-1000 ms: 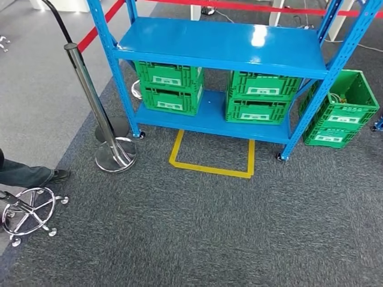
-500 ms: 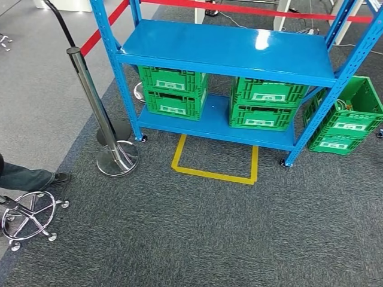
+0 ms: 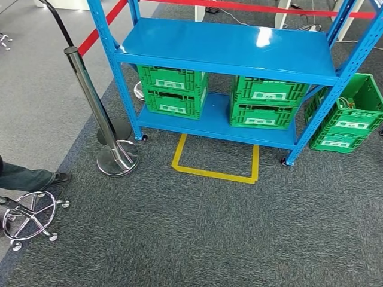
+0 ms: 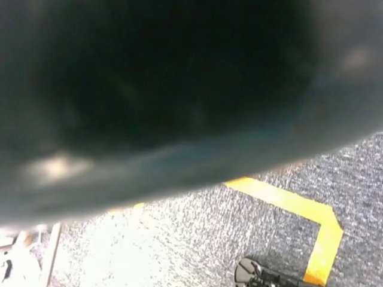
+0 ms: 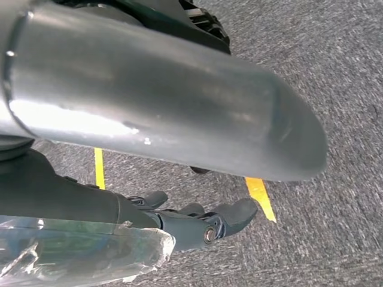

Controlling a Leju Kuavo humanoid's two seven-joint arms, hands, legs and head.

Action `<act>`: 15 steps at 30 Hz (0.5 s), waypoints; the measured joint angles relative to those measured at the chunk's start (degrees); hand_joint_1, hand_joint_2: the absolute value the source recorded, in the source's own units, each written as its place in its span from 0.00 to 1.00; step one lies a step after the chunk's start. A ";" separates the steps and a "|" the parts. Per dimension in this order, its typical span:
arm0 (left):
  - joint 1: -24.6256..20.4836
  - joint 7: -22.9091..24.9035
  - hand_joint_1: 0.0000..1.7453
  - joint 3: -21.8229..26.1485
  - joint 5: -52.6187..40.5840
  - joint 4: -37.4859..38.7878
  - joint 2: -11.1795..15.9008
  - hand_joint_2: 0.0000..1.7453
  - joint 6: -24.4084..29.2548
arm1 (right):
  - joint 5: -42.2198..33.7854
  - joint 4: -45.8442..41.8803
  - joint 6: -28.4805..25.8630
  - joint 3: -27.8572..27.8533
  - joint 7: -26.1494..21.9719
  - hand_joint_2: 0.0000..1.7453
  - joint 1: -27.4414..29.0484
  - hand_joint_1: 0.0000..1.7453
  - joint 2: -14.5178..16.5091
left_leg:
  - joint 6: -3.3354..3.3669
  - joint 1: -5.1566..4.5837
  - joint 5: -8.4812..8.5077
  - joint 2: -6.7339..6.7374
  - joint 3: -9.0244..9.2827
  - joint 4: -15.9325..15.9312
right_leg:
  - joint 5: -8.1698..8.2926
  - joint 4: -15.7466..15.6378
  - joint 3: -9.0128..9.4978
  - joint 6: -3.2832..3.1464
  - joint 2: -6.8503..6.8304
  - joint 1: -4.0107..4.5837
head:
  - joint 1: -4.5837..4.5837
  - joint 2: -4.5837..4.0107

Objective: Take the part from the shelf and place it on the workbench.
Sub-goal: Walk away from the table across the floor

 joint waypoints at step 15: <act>0.06 -0.08 0.00 0.00 -0.04 -0.22 -0.03 0.00 0.03 | -0.24 -0.45 -0.16 0.95 0.13 0.00 0.43 0.00 0.01 | -2.53 1.02 -0.85 -0.03 1.23 -0.47 | 0.51 0.03 -0.61 -0.29 0.36 -0.94 | 0.25 0.00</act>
